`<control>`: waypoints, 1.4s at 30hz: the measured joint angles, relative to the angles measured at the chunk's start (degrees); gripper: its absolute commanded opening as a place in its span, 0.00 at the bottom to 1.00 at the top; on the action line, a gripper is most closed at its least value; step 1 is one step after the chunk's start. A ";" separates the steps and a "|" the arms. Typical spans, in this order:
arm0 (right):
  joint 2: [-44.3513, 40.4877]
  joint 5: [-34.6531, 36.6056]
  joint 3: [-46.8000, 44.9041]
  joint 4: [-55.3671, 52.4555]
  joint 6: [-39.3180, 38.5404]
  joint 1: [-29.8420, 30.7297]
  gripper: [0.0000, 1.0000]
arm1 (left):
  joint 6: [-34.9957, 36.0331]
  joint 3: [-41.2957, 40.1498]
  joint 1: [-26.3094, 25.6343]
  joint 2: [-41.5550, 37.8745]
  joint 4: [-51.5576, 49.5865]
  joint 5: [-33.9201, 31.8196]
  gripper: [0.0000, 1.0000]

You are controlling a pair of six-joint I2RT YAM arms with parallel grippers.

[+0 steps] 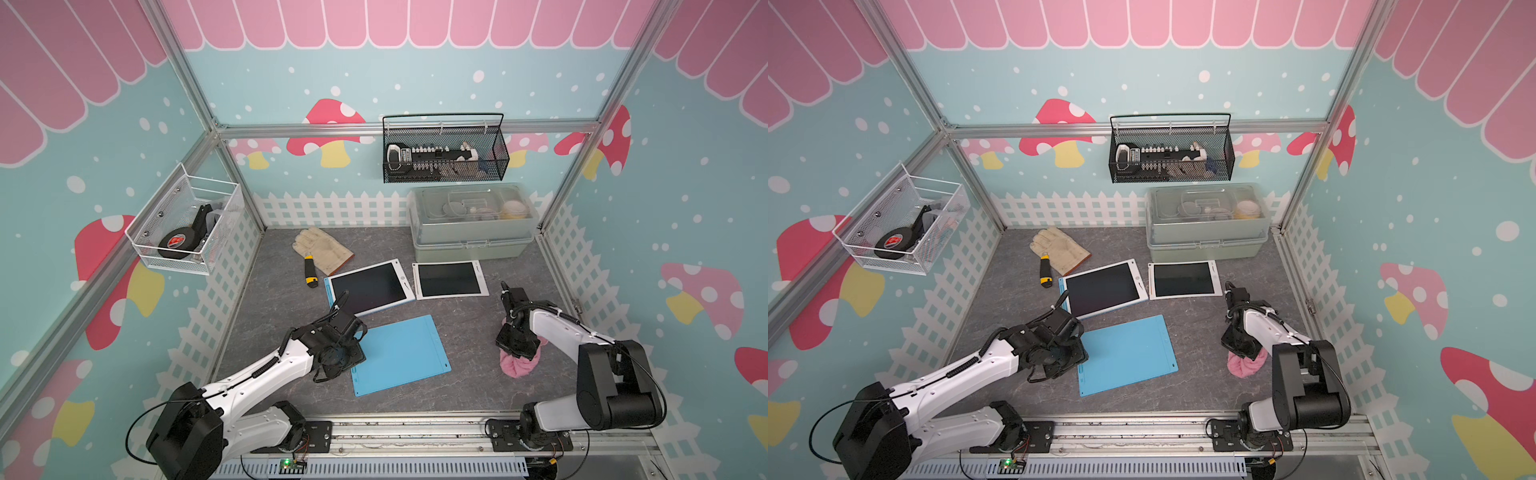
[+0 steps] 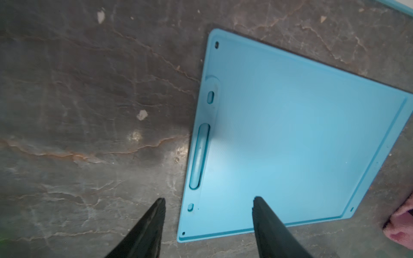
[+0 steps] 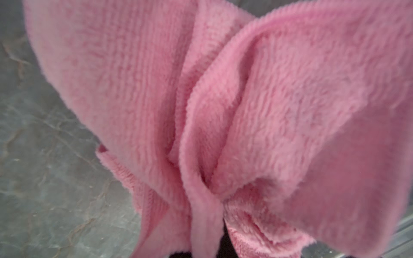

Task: Wipe the drawing tablet
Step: Pick up the cleaning item at the center of the board, then wipe the dirt from the drawing tablet.

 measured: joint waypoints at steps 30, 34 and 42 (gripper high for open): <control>20.94 -4.37 19.21 30.27 0.22 46.03 0.00 | -3.43 0.24 -1.42 13.51 4.79 -3.48 0.28; 19.45 -2.99 18.08 25.42 -0.39 38.75 0.00 | -5.35 0.13 -1.66 13.51 5.05 -3.58 0.26; 18.75 -1.09 20.50 19.61 -6.03 37.86 0.00 | -5.97 0.31 -1.75 13.66 5.29 -3.63 0.24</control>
